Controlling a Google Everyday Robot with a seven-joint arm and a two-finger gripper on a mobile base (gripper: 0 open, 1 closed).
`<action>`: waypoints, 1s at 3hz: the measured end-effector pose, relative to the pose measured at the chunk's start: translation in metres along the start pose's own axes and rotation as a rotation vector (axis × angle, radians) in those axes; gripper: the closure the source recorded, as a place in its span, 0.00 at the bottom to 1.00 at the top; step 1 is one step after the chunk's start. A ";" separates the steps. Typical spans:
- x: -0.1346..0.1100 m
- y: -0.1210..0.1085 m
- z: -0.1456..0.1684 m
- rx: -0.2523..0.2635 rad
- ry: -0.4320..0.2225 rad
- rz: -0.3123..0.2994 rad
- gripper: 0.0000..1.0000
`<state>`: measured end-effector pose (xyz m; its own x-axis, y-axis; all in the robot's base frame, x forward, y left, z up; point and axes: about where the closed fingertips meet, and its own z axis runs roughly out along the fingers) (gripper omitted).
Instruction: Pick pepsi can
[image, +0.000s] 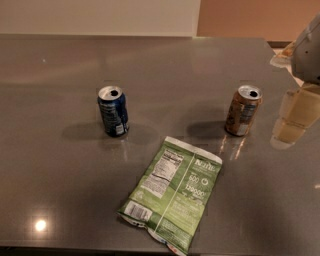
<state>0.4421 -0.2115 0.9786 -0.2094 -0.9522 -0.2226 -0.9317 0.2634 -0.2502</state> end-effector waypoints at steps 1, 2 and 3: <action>-0.004 -0.002 0.000 0.000 -0.013 -0.005 0.00; -0.054 -0.016 0.017 -0.043 -0.091 -0.017 0.00; -0.111 -0.030 0.037 -0.084 -0.160 -0.019 0.00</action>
Offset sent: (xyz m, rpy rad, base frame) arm 0.0802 0.1324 -0.0031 0.2289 0.0651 0.1206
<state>0.5045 -0.1080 0.9756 -0.1474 -0.9183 -0.3674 -0.9581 0.2248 -0.1775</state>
